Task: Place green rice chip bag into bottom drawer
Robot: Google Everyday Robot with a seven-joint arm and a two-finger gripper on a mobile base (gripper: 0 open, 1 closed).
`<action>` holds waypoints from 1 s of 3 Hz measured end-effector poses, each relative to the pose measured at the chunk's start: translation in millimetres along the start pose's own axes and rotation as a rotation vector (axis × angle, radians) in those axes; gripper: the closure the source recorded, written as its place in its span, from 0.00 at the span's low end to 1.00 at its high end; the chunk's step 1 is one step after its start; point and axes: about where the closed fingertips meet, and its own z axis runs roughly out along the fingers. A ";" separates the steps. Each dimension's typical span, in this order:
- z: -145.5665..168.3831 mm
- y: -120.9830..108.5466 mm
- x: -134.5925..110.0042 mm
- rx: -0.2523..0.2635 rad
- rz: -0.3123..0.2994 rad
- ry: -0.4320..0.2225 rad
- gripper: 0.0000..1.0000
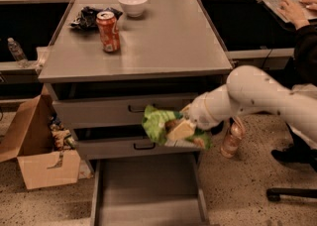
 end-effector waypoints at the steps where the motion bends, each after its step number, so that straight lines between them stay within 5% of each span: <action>1: 66.4 20.4 81.8 -0.068 0.155 0.040 1.00; 3: 85.1 26.4 99.7 -0.090 0.189 0.046 1.00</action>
Offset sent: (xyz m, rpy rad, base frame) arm -0.0343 -0.0032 -0.1072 0.0226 0.1674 -0.0701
